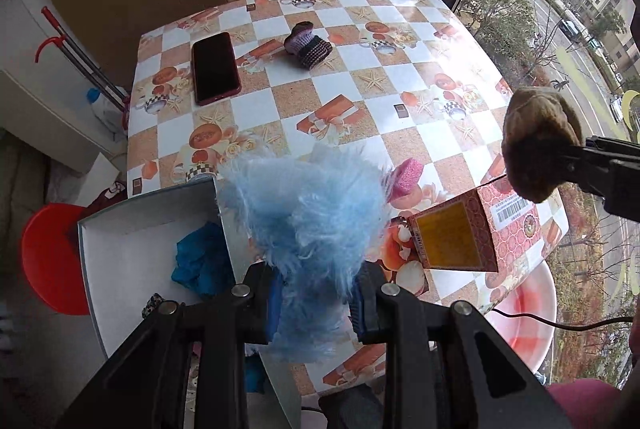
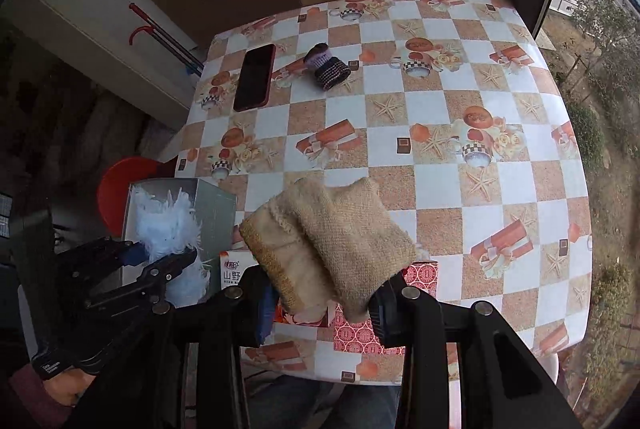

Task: Organize soft objects
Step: 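Lift the blue scrunchie and beige glove and carry them over the white box, then lower both items into the white box and open both grippers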

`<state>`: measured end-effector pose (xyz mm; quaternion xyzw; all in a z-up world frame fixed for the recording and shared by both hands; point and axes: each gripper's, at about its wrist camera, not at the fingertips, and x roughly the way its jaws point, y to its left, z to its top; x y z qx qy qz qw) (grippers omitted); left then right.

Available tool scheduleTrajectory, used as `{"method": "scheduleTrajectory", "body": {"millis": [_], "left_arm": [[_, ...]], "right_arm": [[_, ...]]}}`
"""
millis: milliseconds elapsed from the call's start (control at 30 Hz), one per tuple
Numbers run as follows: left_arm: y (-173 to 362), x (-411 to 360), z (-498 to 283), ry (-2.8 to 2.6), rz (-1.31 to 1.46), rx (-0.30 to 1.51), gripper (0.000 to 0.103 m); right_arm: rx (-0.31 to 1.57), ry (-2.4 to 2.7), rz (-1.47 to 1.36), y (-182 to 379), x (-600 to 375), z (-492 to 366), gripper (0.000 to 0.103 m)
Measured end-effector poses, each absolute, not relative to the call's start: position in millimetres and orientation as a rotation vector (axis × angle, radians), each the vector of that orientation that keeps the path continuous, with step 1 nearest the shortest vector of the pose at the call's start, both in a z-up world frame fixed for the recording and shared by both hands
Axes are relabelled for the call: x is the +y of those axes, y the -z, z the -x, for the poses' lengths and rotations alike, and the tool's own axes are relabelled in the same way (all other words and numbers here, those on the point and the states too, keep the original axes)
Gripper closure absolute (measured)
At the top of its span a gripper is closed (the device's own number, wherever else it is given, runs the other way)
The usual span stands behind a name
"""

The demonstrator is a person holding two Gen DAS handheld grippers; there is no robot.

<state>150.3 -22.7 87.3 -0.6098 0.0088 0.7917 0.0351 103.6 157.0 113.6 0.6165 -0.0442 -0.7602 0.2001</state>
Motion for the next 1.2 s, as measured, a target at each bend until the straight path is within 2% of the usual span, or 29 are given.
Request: {"method": "scheduleTrajectory", "body": {"millis": [367,567,867,1200], "left_arm": [[-90,-94,-213,-2.551,1.957,-0.106,0.073],[-85,-128,-246,-2.598,2.02,-0.17,0.073],[-78,-146,-274,-2.626,2.049,-0.278,0.073],[-77,-151,-283,-2.633,2.058,-0.312,0.073]], "right_arm": [[0.024,1.971,-1.715,-100,73,-139,0.064],[0.164,1.879,-1.685,-95,28,-160,0.064],[0.339,1.772,-1.627,-94,-25,-183,0.064],[0.397,1.733,-1.601,-93,-44,-190,0.064]]}}
